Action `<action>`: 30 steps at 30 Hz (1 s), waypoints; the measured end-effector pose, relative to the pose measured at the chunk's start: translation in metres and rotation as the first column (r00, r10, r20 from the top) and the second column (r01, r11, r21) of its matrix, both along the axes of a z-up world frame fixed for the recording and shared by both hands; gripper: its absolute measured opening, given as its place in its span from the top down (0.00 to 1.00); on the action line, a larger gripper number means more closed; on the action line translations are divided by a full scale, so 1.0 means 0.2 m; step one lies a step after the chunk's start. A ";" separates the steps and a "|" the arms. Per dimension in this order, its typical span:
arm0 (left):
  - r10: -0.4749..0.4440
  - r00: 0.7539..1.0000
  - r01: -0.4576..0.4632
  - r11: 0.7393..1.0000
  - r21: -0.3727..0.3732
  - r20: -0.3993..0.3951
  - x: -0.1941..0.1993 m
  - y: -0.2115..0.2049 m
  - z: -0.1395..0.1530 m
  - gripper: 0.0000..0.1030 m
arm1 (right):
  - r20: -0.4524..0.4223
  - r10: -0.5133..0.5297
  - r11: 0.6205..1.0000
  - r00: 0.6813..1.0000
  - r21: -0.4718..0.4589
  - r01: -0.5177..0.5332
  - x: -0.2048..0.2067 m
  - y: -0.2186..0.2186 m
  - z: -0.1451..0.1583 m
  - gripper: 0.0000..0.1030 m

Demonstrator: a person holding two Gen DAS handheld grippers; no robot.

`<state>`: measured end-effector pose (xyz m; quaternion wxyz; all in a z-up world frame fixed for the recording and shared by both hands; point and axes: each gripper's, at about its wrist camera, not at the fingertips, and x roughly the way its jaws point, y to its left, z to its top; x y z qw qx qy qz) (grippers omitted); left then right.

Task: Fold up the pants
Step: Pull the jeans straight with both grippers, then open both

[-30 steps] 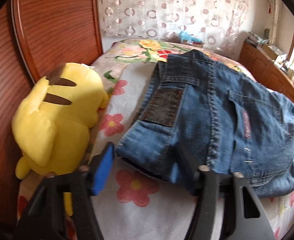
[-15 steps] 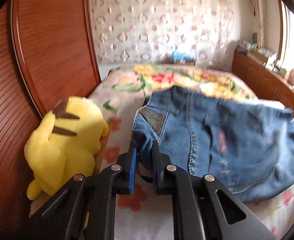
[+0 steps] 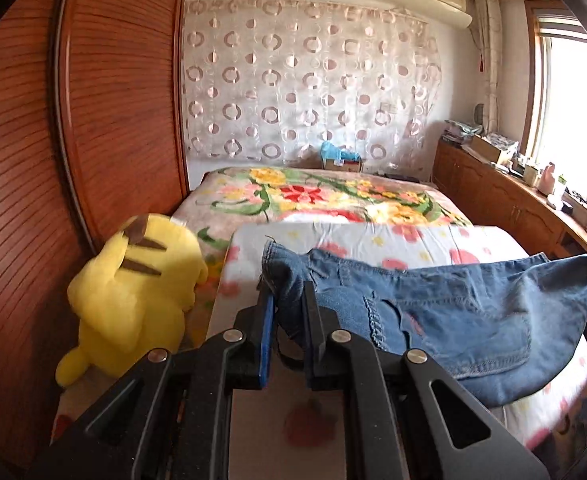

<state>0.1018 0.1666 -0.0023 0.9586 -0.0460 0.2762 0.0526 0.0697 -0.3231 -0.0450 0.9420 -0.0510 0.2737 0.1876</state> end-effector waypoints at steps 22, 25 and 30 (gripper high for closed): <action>-0.046 0.997 0.046 0.999 -0.003 -0.063 -0.19 -0.05 -0.21 0.49 | -0.168 0.009 1.000 0.986 0.025 -0.005 -0.06 -0.09 -0.11 0.91; -0.077 0.995 0.076 0.997 -0.020 -0.059 -0.18 -0.08 -0.20 0.33 | -0.170 0.007 1.000 0.985 0.019 -0.004 -0.07 -0.08 -0.11 0.91; -0.148 0.987 0.145 0.988 -0.044 -0.058 -0.13 -0.19 -0.23 0.21 | -0.160 -0.017 1.000 0.987 0.008 0.019 -0.09 -0.08 -0.12 0.83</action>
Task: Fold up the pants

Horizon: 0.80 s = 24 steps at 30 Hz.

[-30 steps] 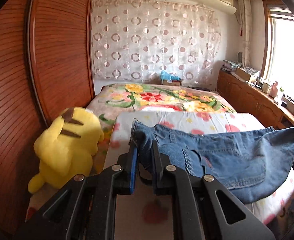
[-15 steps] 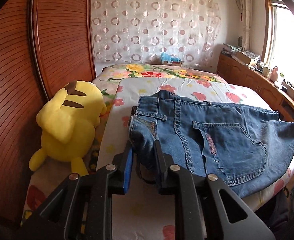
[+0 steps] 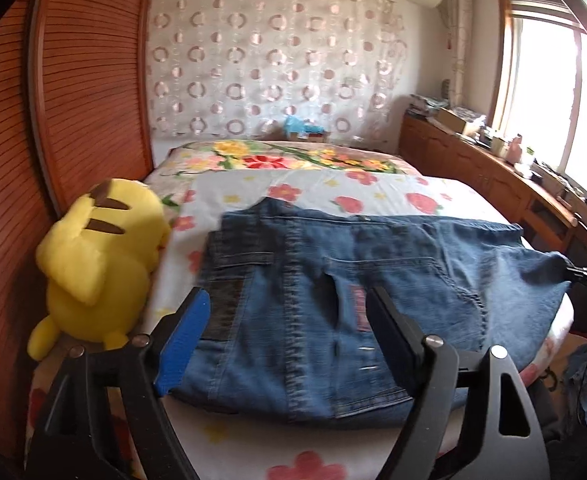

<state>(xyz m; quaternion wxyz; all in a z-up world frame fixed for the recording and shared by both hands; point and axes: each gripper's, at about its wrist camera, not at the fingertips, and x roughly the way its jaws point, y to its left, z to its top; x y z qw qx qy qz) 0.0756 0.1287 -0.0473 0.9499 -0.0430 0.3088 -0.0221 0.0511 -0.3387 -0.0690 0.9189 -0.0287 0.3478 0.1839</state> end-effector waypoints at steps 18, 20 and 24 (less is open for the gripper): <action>-0.107 0.993 0.108 0.994 0.033 -0.045 0.18 -0.35 -0.08 0.21 | 0.041 0.048 0.999 0.998 -0.009 -0.048 0.25 0.09 0.11 0.56; -0.108 0.993 0.109 0.993 0.037 -0.043 0.19 -0.36 -0.08 0.21 | 0.029 0.050 0.999 0.998 -0.007 -0.050 0.33 0.11 0.11 0.56; -0.116 0.993 0.117 0.992 0.038 -0.036 0.21 -0.39 -0.06 0.21 | -0.014 0.036 0.999 0.999 -0.021 -0.036 0.51 0.16 0.07 0.56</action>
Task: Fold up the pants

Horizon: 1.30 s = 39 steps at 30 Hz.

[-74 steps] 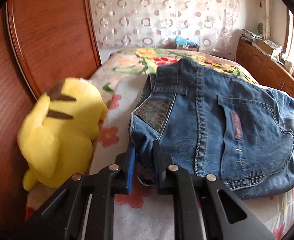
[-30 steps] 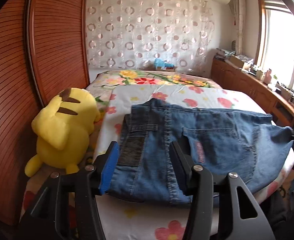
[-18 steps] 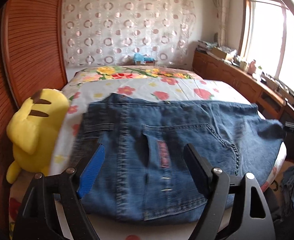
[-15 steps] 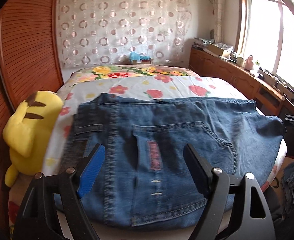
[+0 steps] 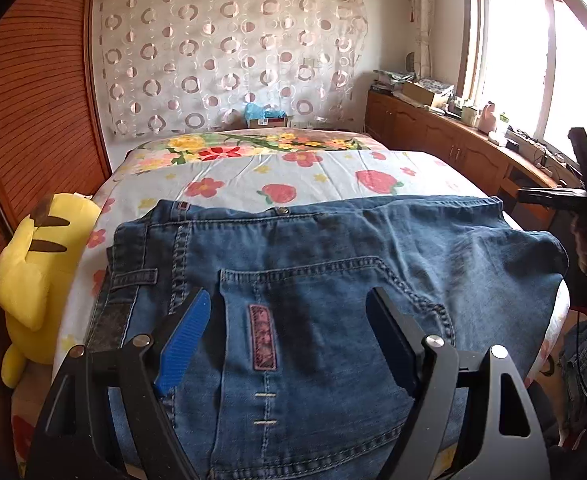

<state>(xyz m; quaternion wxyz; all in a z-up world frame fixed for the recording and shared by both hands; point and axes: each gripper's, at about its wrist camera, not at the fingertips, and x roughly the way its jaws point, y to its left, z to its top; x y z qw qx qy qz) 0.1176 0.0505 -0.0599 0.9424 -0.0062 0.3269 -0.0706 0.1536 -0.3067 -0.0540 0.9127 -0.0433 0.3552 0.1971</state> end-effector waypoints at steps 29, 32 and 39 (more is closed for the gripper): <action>0.013 1.000 -0.013 1.000 -0.007 -0.007 0.01 -0.01 -0.02 0.21 | 0.060 -0.018 0.999 0.998 -0.042 0.020 0.33 0.07 0.10 0.96; 0.013 1.000 -0.013 1.000 -0.011 -0.002 0.01 -0.01 -0.01 0.21 | 0.086 -0.062 0.996 0.994 -0.062 0.067 0.33 0.06 0.11 0.96; 0.004 1.000 -0.004 1.000 -0.009 0.006 0.00 -0.04 -0.01 0.21 | -0.005 -0.072 0.994 0.997 -0.079 0.072 0.33 0.08 -0.03 0.89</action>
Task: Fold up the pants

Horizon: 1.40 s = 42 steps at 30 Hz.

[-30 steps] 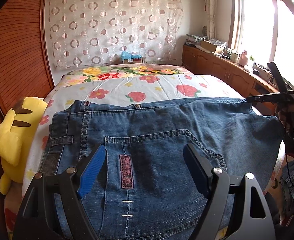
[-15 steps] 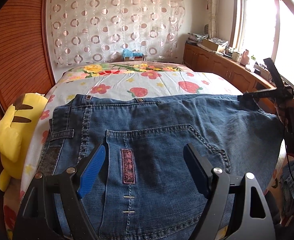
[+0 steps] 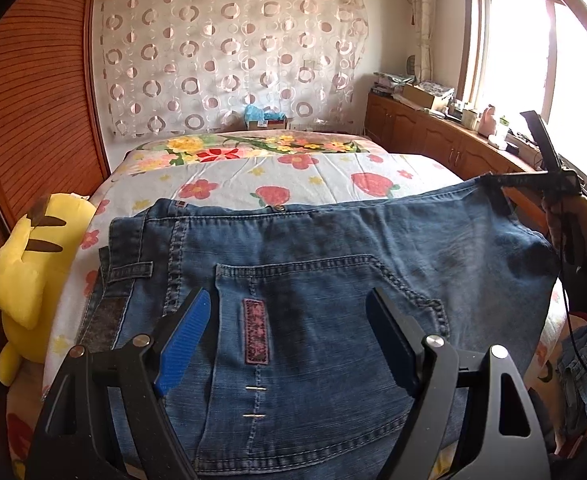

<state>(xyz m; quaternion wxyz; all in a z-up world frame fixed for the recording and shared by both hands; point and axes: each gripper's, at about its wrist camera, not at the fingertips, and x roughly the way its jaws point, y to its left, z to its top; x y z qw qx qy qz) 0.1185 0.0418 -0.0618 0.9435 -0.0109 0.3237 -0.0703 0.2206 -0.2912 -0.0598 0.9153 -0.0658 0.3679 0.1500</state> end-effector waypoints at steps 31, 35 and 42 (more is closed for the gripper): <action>-0.113 0.988 0.116 0.993 0.017 -0.105 0.04 -0.28 -0.14 0.21 | -0.016 -0.003 0.994 1.000 0.108 0.005 -0.72 -0.22 -0.05 0.49; -0.119 0.982 0.121 0.993 0.009 -0.146 0.05 -0.29 -0.20 0.21 | -0.027 -0.009 0.992 1.000 0.123 0.012 -0.73 -0.23 -0.07 0.49; -0.122 0.982 0.130 0.991 0.044 -0.147 0.05 -0.32 -0.23 0.17 | -0.029 -0.028 0.986 0.999 0.164 0.032 -0.77 -0.23 -0.06 0.49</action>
